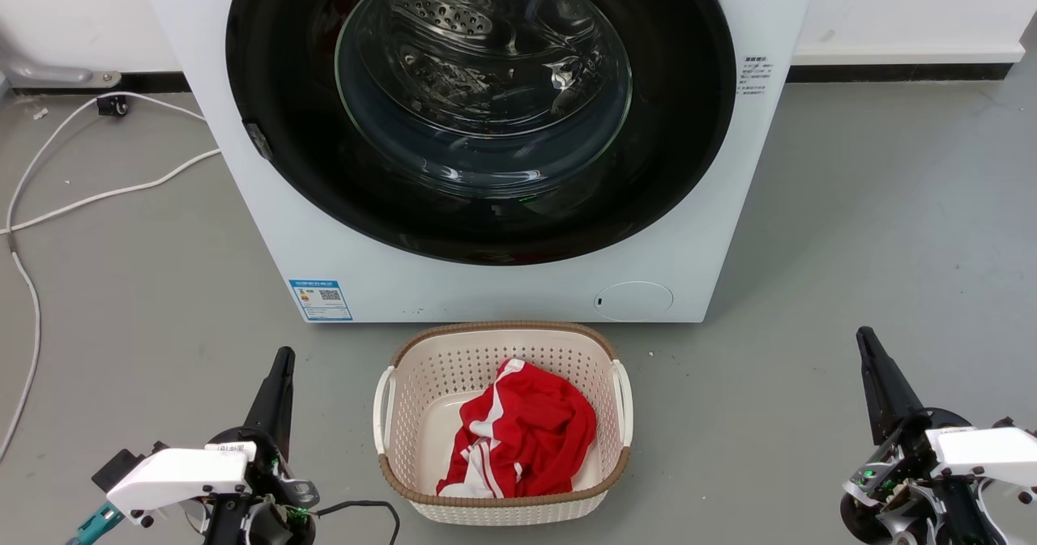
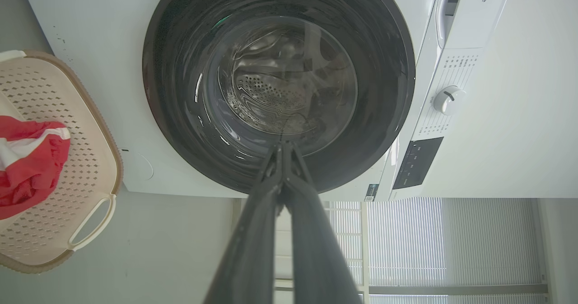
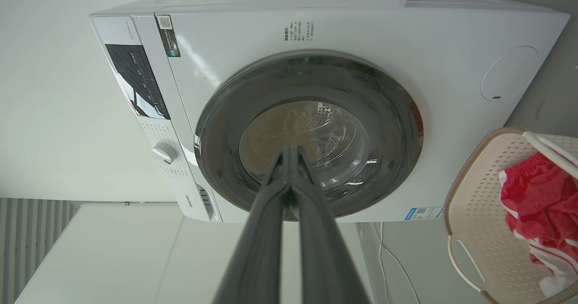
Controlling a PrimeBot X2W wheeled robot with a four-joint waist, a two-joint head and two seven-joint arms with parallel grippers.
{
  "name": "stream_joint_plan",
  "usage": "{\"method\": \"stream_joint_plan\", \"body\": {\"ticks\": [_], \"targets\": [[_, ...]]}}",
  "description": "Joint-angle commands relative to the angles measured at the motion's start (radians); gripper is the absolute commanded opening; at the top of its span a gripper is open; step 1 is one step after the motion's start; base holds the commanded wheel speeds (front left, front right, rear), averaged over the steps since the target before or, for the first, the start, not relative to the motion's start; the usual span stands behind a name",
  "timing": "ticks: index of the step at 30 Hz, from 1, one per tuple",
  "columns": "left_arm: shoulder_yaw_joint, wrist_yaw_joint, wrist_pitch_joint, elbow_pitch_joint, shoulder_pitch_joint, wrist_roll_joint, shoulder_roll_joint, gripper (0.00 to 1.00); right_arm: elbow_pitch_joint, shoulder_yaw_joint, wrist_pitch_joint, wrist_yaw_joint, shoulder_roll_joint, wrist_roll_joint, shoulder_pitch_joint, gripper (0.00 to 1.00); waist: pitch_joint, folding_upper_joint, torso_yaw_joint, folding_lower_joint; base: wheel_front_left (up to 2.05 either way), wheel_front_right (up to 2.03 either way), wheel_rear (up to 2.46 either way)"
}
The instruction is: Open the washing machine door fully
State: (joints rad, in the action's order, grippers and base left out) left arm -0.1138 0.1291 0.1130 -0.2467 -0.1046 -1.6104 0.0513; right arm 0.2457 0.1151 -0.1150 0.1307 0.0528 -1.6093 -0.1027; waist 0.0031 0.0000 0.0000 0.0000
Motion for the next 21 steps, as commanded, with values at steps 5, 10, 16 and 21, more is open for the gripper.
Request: {"method": "stream_joint_plan", "body": {"ticks": [5,10,16,21], "targets": [[-0.002,0.003,0.002,0.000,-0.008,0.003,-0.001,0.00,0.001,0.000,-0.001,0.000,-0.003,0.001,-0.013,0.00,0.000,0.0000,0.000,0.0000,0.00,0.00,0.00],[-0.002,0.003,0.002,0.000,-0.008,0.003,-0.001,1.00,0.001,0.000,-0.001,0.000,-0.003,0.001,-0.013,1.00,0.000,0.0000,0.000,0.0000,0.00,0.00,0.00],[0.025,0.000,-0.025,0.009,-0.001,0.012,0.000,1.00,-0.016,-0.012,0.026,0.000,0.000,0.002,0.012,1.00,0.000,0.0000,0.000,0.0000,0.00,0.00,0.00],[0.049,0.000,-0.051,0.025,-0.004,0.038,0.000,1.00,-0.037,-0.013,0.051,0.000,0.000,0.031,0.025,1.00,0.000,0.0000,0.000,0.0000,0.00,0.00,0.00]]}}
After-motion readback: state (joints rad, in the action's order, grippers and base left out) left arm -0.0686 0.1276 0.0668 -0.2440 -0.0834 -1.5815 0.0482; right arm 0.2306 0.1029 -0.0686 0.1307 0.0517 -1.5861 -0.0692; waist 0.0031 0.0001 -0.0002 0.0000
